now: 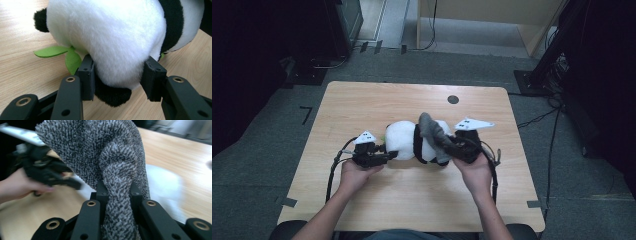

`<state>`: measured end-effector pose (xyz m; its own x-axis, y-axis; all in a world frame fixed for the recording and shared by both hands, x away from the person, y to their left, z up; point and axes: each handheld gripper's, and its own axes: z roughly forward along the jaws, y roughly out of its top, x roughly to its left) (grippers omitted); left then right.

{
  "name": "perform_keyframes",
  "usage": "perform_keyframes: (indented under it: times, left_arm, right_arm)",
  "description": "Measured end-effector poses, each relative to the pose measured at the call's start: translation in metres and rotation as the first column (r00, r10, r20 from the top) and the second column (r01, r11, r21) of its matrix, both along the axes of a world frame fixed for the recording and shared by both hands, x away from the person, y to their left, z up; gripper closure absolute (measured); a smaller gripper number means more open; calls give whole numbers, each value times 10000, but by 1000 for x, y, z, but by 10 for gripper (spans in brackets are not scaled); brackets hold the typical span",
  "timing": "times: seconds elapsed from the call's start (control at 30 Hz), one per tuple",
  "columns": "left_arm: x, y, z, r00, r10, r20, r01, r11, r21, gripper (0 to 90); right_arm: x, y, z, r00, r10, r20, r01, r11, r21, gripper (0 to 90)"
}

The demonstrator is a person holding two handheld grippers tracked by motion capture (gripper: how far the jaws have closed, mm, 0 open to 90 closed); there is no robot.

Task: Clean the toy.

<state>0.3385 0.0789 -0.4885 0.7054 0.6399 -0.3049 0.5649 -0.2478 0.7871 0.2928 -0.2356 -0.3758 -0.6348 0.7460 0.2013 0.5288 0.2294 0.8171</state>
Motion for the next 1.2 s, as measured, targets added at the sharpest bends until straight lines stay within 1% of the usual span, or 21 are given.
perform_keyframes:
  times: [0.1, 0.2, 0.23, 0.27, 0.3, 0.37, 0.4, 0.43, 0.47, 0.53, 0.6, 0.67, 0.7, 0.77, 0.87, 0.93, 1.1, 1.2]
  left_arm:
    - [0, 0, 0, 10000, -12, 9, 12, 10000, 5, 526]
    - [0, 0, 0, 10000, -4, -15, 4, 10000, -15, 525]
    - [0, 0, 0, 10000, -2, -11, 2, 10000, -16, 526]
    - [0, 0, 0, 10000, 17, -21, -17, 10000, -37, 526]
    - [0, 0, 0, 10000, -13, -16, 13, 10000, 4, 526]
    - [0, 0, 0, 10000, 13, -40, -13, 10000, -27, 526]
    - [0, 0, 1, 10000, 15, -55, -15, 10000, -34, 527]
    - [0, -1, 1, 10000, 16, -61, -16, 10000, -25, 528]
    - [0, -1, 1, 10000, 14, -66, -14, 10000, -4, 531]
    - [0, -1, 0, 10000, -8, -28, 8, 10000, 77, 538]
    - [-1, -1, 0, 10000, -22, -34, 23, 9999, 131, 543]
    - [-1, -3, 1, 10000, -51, 0, 51, 9997, 232, 545]
    - [-1, -3, 1, 9999, -79, 63, 77, 9995, 315, 548]
    - [-1, -3, 1, 9999, -96, 56, 94, 9994, 342, 552]
    - [-1, -3, 0, 9999, -113, 72, 110, 9993, 367, 555]
    - [0, -2, 0, 9999, -114, 68, 111, 9993, 351, 555]
    - [0, -3, 2, 9998, -161, 109, 157, 9991, 389, 555]
    - [-1, -4, 3, 9993, -238, 289, 219, 9977, 637, 556]
  right_arm:
    - [-6, 29, -5, 9962, 871, -91, -871, 9962, -63, 781]
    - [-10, 55, -14, 9864, 1621, -275, -1628, 9863, -256, 782]
    - [-10, 62, -19, 9823, 1841, -333, -1849, 9825, -243, 782]
    - [-9, 68, -25, 9790, 1976, -498, -1986, 9800, -159, 781]
    - [-8, 74, -32, 9769, 2069, -545, -2089, 9774, -340, 782]
    - [-6, 85, -47, 9686, 2330, -872, -2369, 9708, -372, 782]
    - [-4, 90, -54, 9673, 2343, -970, -2405, 9690, -575, 782]
    - [-3, 95, -61, 9703, 2256, -875, -2336, 9676, -958, 783]
    - [0, 97, -67, 9734, 2132, -843, -2221, 9681, -1161, 782]
    - [7, 95, -79, 9796, 1793, -906, -1894, 9746, -1195, 782]
    - [11, 92, -86, 9822, 1679, -840, -1779, 9752, -1315, 784]
    - [12, 87, -89, 9841, 1610, -749, -1689, 9789, -1145, 784]
    - [12, 86, -90, 9848, 1572, -743, -1654, 9786, -1223, 784]
    - [11, 84, -90, 9860, 1548, -619, -1621, 9767, -1406, 784]
    - [9, 79, -90, 9878, 1392, -694, -1485, 9765, -1563, 783]
    - [8, 72, -89, 9892, 1258, -756, -1364, 9780, -1580, 782]
    - [7, 52, -83, 9909, 924, -974, -1041, 9870, -1227, 780]
    - [5, 40, -78, 9914, 773, -1057, -873, 9917, -939, 780]
